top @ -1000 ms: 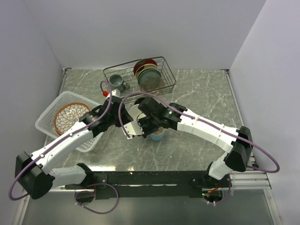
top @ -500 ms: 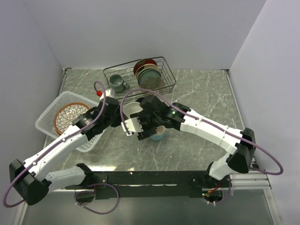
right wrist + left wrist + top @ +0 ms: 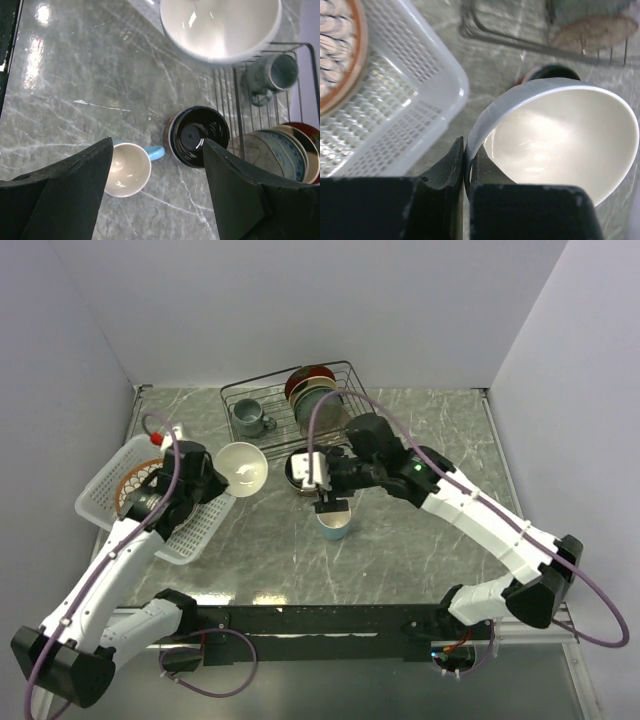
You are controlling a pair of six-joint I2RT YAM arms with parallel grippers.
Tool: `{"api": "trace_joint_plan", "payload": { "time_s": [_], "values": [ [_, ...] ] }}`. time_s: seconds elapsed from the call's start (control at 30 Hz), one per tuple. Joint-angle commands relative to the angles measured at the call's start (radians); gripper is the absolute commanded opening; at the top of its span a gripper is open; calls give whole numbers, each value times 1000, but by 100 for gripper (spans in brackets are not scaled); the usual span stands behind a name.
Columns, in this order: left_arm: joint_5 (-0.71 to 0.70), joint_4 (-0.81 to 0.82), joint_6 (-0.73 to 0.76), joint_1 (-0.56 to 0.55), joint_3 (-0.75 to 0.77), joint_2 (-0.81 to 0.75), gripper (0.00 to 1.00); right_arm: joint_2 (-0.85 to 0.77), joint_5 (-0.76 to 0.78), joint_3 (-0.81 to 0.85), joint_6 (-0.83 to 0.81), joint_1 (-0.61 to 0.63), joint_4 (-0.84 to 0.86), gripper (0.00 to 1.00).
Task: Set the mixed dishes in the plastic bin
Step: Place the bowl in the plastic bin.
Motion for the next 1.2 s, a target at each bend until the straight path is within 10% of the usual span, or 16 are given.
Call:
{"api": "trace_joint_plan", "payload": {
  "time_s": [0.0,0.33,0.77,1.17],
  "values": [
    [-104,25,4,90,10,-95,1,-100,-125,-94,74,-75,81,83],
    [-226,-28,-62,329,-29,-125,1,-231,-226,-341,166,-207,281,94],
    [82,101,7,775,-91,35,1,-329,-337,-510,252,-358,421,98],
    [159,155,-4,881,-88,228,1,-421,-539,-679,352,-556,558,100]
  ]
}}
